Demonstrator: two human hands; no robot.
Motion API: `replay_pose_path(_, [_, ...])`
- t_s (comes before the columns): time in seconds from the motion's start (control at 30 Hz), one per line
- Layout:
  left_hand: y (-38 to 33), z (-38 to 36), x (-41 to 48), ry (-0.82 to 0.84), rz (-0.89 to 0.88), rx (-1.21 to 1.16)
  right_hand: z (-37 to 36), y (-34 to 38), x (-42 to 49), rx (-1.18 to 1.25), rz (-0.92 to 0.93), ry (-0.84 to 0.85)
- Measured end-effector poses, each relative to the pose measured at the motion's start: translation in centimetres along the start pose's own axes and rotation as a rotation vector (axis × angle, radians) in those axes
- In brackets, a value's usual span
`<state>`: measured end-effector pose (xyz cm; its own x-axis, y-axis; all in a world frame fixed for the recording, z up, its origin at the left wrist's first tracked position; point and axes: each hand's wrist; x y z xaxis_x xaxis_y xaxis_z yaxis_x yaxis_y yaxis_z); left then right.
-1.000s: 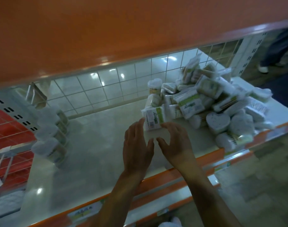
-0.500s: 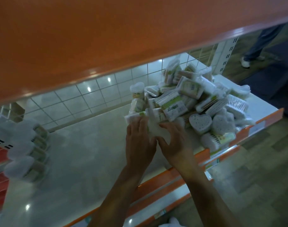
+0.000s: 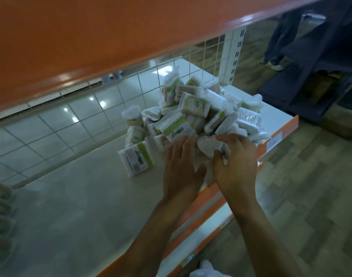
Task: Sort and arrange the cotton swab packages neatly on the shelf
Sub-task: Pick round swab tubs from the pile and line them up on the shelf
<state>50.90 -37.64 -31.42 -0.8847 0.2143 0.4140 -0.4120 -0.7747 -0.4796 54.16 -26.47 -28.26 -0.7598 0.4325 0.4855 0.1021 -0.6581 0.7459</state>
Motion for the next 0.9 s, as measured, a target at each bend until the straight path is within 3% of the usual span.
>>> replay_pose_path(0.13, [-1.3,-0.7,0.2,0.046,-0.035,-0.014,0.7,-2.1,0.3,0.009,-0.076,-0.072])
replay_pose_path(0.4, [-3.1,-1.4,0.0,0.050,-0.152,0.074,1.6,-4.6,0.5,0.051,-0.297,0.140])
replay_pose_path(0.67, [-4.1,-2.4,0.2,0.067,-0.259,0.162,1.0,-6.3,0.0,0.088,-0.361,0.205])
replay_pose_path(0.9, [-4.2,-2.5,0.2,0.093,-0.223,0.170,1.8,-6.7,0.0,0.146,-0.372,0.294])
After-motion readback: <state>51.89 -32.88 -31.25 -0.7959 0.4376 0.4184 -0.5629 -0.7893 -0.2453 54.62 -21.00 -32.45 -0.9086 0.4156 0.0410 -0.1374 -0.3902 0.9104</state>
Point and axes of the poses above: each hand's wrist, its own x-axis towards the middle knuckle, its own z-axis out of the back of the hand, y = z × x, and after that the axes turned 8 degrees about x, right-handed
